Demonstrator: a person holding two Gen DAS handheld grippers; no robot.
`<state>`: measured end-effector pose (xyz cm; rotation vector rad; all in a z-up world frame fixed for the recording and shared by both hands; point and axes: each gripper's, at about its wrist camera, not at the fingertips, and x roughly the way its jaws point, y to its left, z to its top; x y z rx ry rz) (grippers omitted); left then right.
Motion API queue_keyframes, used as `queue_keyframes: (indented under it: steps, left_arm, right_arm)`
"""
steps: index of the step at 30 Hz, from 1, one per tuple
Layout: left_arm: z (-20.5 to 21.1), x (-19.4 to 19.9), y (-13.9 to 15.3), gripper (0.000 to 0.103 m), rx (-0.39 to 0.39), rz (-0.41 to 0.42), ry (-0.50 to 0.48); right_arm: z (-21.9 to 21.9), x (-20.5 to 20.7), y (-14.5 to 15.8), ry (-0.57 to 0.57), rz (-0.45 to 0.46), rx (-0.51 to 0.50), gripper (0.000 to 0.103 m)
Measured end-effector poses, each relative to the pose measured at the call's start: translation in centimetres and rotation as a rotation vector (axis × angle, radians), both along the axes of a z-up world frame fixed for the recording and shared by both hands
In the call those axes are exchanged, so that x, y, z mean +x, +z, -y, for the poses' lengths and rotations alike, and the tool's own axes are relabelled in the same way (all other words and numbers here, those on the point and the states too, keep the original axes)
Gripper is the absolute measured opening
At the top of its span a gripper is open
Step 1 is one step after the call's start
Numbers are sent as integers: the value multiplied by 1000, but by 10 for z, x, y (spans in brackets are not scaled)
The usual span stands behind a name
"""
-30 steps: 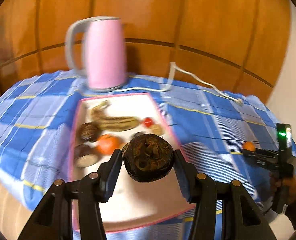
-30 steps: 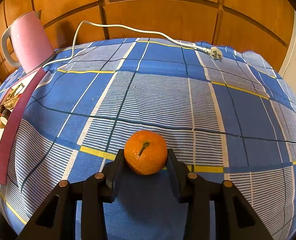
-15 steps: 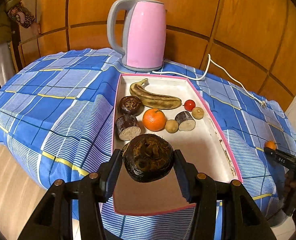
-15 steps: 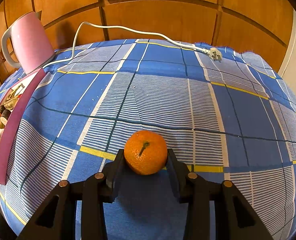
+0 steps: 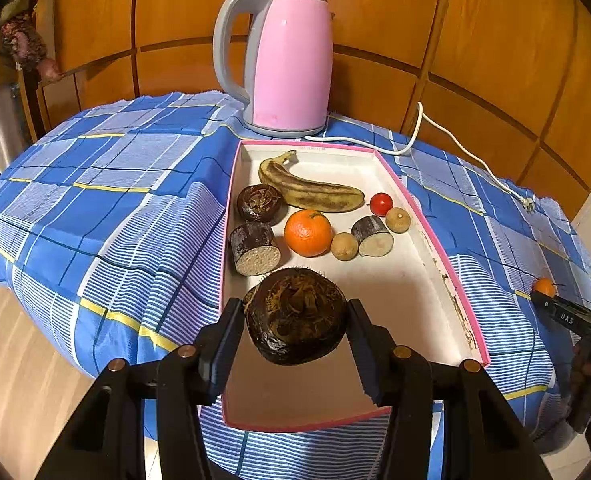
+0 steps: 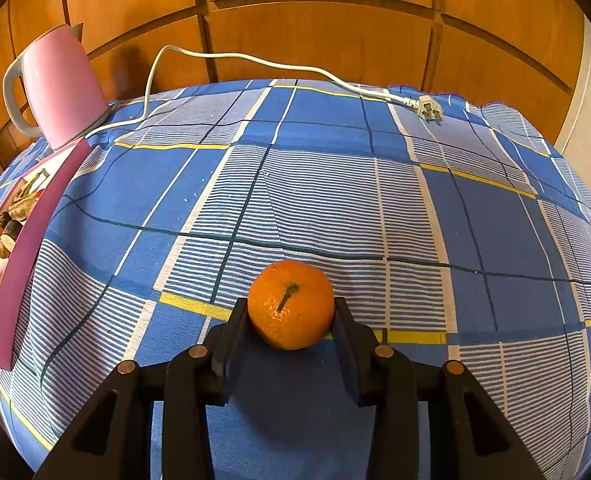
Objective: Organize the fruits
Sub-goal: 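Lower the dark fruit into the tray and open left tool while right tool holds mandarin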
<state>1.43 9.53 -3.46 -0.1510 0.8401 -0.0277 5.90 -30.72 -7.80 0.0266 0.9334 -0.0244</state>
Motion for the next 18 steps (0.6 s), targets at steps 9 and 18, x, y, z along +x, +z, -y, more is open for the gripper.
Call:
queue_keyframes:
  steps: [9, 18]
  left_arm:
    - [-13, 0, -3, 52, -44, -11, 32]
    - [-18, 12, -7, 52, -62, -32, 38]
  right_arm:
    - [0, 0, 0, -7, 3, 1, 41]
    - [0, -1, 0, -10, 11, 7, 41]
